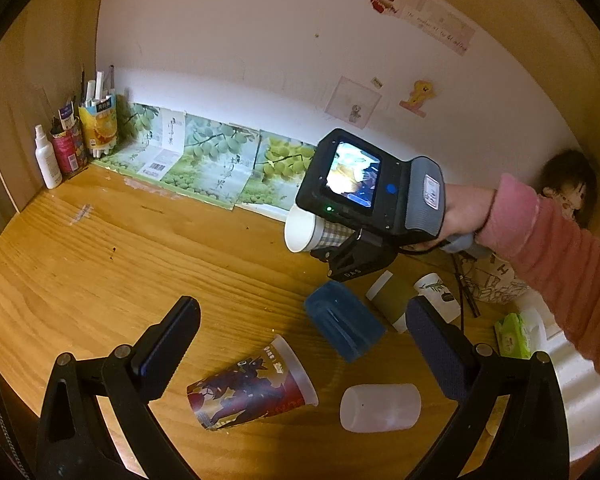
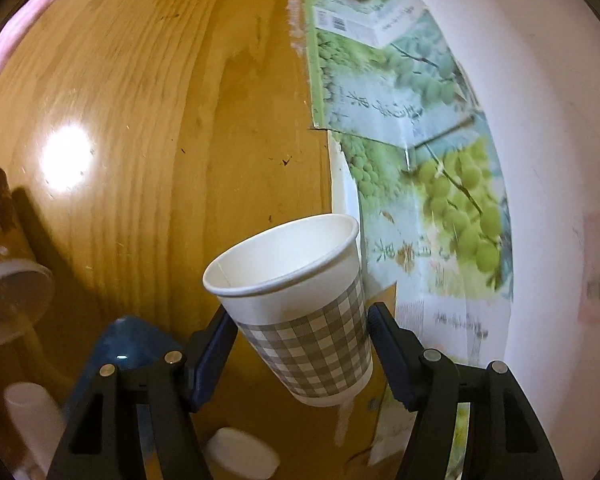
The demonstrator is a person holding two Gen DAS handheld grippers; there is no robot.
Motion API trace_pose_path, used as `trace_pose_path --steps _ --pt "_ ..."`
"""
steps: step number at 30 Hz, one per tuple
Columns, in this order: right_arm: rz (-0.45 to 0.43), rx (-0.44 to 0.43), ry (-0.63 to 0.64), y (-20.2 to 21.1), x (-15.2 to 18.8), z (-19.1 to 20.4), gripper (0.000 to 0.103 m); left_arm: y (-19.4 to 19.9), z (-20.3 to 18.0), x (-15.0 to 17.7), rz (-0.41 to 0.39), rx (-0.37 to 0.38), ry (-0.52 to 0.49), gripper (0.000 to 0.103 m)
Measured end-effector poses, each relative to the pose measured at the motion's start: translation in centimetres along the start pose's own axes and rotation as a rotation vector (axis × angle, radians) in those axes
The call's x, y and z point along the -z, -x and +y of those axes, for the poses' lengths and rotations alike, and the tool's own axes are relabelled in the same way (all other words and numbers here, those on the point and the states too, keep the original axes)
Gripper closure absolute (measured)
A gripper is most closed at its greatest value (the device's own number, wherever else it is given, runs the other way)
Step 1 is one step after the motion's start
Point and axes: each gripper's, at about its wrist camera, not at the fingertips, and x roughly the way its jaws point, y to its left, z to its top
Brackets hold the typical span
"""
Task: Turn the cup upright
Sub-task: 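Lift the checkered cup with the right gripper and rotate it upright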
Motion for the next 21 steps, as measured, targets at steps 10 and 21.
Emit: trace_pose_path --steps 10,21 --pt "-0.010 -0.048 -0.335 6.0 1.4 0.6 0.035 3.6 1.0 0.6 -0.040 0.005 -0.063 0.001" --pt "-0.070 -0.060 -0.717 11.8 4.4 5.0 0.035 8.5 3.1 1.7 -0.063 0.039 -0.137 0.001"
